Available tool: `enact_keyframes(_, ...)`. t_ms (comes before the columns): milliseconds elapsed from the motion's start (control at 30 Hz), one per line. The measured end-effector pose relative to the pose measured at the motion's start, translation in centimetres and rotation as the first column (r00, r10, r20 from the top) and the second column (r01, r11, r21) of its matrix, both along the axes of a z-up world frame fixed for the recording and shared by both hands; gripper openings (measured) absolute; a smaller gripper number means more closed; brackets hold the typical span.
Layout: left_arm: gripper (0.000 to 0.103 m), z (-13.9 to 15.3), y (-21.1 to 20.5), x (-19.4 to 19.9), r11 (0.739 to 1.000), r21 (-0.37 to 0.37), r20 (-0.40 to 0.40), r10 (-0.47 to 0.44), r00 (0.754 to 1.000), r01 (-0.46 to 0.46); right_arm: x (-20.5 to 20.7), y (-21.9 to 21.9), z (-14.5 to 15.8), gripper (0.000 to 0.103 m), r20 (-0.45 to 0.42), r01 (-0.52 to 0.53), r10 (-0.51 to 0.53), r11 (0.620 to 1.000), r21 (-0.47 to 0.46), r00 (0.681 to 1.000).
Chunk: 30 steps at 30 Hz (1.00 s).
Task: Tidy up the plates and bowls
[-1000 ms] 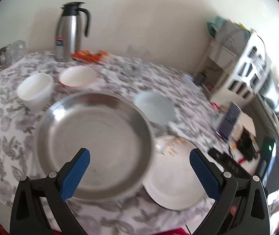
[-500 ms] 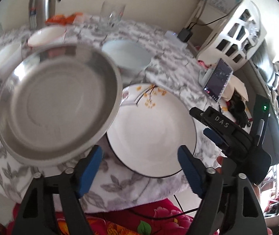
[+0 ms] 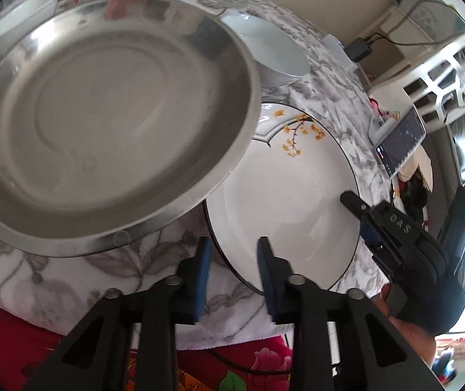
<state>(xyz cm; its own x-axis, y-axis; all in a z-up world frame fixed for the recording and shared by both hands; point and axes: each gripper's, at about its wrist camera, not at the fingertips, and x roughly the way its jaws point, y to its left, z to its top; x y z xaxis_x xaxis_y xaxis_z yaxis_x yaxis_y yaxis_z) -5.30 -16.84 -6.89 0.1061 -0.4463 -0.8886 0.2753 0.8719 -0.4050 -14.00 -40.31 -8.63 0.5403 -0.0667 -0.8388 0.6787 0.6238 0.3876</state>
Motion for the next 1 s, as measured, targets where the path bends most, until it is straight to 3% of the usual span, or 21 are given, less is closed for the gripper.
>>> enact_keyframes(100,0.019,-0.5,0.1,0.3,1.0,0.0,-0.005,0.026,1.0,-0.026,0.1,0.1,0.0,0.019,0.007,-0.012,0.012,1.0,0.001,1.0)
enact_keyframes(300,0.012,-1.3,0.2,0.8,0.998,-0.009,-0.019,0.066,0.998,-0.067,0.3,0.1,0.0,0.019,0.005,-0.013,0.013,1.0,0.003,1.0)
enact_keyframes(1000,0.014,-0.3,-1.4,0.3,0.996,0.082,0.101,-0.035,0.994,0.027,-0.4,0.3,0.9,0.02,0.013,-0.025,0.025,1.0,-0.016,1.0)
